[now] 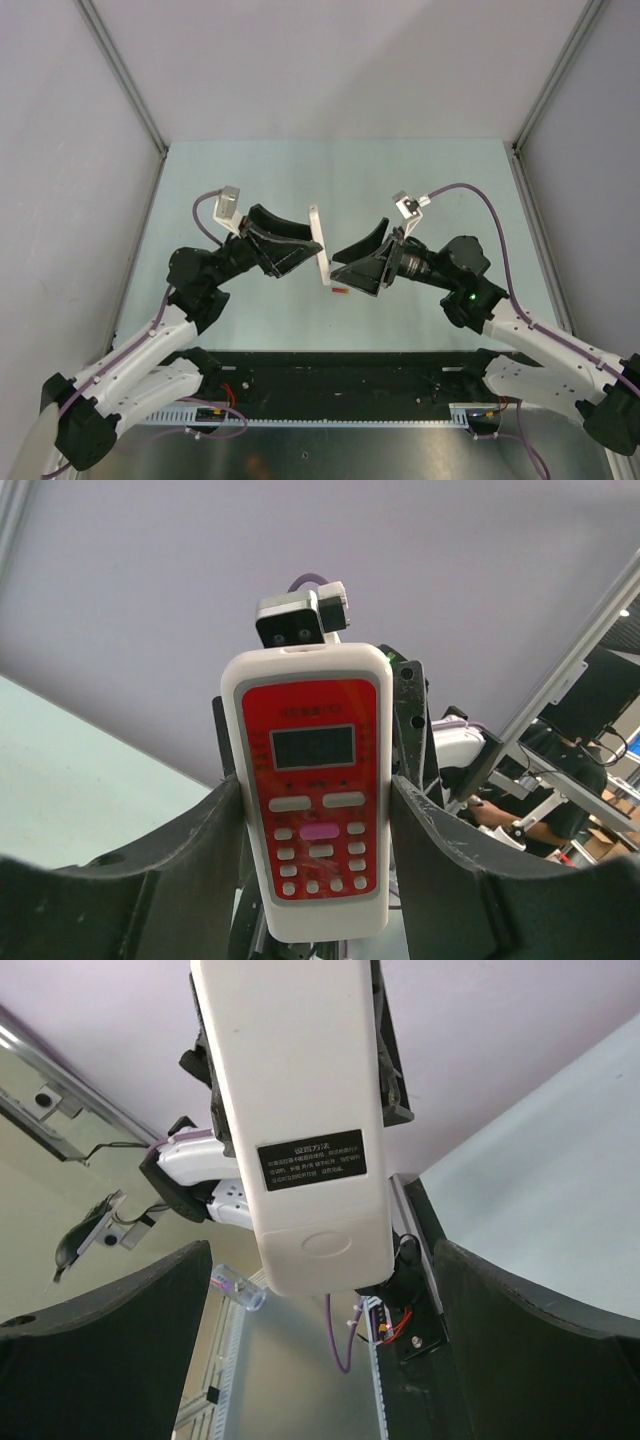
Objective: Load the batteries into the remote control
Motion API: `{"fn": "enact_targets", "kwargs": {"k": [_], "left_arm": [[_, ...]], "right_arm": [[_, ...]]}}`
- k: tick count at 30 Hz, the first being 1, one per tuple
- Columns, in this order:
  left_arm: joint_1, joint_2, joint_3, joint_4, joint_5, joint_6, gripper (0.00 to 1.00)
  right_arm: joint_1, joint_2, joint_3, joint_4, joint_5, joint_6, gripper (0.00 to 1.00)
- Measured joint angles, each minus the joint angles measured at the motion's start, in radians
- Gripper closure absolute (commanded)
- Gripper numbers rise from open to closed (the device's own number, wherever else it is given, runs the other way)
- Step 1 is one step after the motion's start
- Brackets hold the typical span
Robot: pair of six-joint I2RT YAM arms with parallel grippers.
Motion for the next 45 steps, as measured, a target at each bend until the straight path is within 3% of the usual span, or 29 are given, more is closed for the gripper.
{"fn": "enact_targets", "kwargs": {"k": [19,22,25,27,31,37,41,45], "left_arm": [[0.000,0.023,-0.026,0.093,0.004,-0.077,1.00],[0.001,0.023,-0.032,0.097,0.003,-0.077,1.00],[0.002,0.023,-0.041,0.098,0.001,-0.077,0.99],[0.002,0.024,-0.047,0.098,0.000,-0.080,0.93],[0.004,0.024,-0.055,0.106,0.001,-0.093,0.61],[0.008,0.023,-0.058,0.112,0.033,-0.095,0.38],[0.038,0.016,-0.072,0.114,0.049,-0.102,0.36],[0.054,-0.015,-0.077,0.005,0.005,-0.056,0.35]], "right_arm": [[0.048,0.085,0.000,0.077,-0.007,-0.019,0.19],[0.052,0.092,0.000,0.087,-0.007,-0.018,0.26],[0.055,0.095,0.000,0.090,-0.010,-0.018,0.41],[0.061,0.095,0.000,0.092,-0.008,-0.025,0.48],[0.067,0.093,0.000,0.081,-0.010,-0.042,0.54],[0.100,0.032,0.022,-0.061,0.046,-0.121,0.57],[0.129,-0.013,0.073,-0.232,0.149,-0.210,0.55],[0.200,-0.021,0.160,-0.478,0.332,-0.317,0.56]]}}
